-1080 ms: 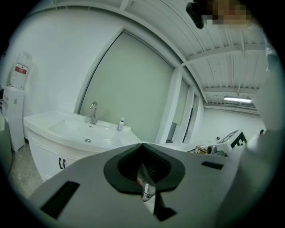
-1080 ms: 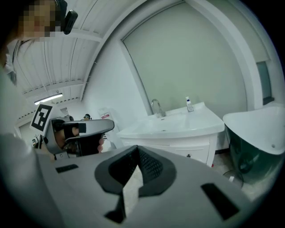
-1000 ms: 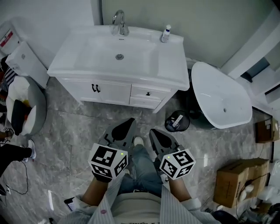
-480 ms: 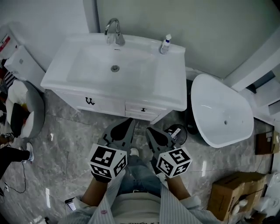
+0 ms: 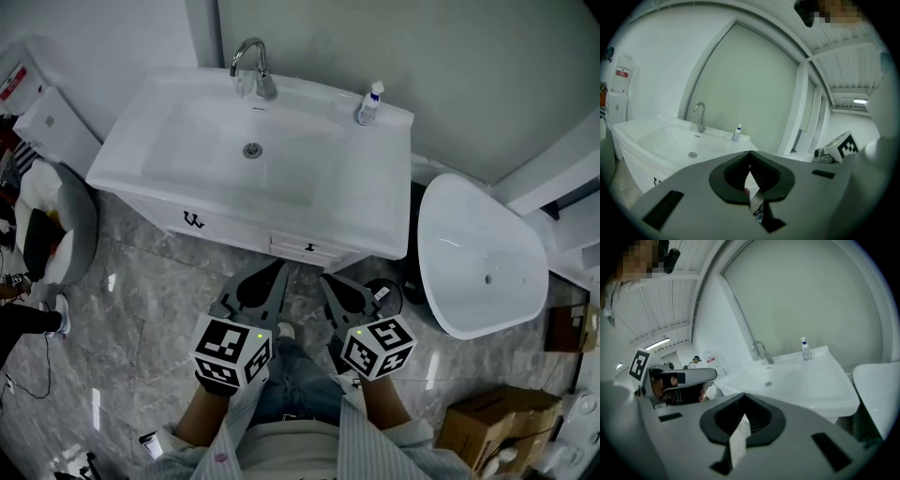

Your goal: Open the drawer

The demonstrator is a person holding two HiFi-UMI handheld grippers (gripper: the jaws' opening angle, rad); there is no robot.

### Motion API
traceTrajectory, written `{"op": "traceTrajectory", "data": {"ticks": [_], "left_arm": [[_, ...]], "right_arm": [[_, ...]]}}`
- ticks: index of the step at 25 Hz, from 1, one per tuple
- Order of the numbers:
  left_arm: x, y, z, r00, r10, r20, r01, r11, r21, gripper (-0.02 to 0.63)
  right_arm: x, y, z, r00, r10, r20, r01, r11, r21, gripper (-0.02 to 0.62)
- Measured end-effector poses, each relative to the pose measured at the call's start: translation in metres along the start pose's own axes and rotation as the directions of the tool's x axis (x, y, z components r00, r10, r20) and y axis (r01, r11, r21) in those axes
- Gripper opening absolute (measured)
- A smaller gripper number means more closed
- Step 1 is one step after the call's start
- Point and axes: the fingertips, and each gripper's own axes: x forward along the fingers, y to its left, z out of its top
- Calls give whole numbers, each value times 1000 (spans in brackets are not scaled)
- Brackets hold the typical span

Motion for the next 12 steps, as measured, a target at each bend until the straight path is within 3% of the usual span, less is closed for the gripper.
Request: {"op": "traceTrajectory", "data": {"ticks": [12], "left_arm": [[17,14,-18,997,-27,-75,26,999,-19,17]], "right_arm": [[18,-20,-9,998,-59,-19,61,991,116,8]]}}
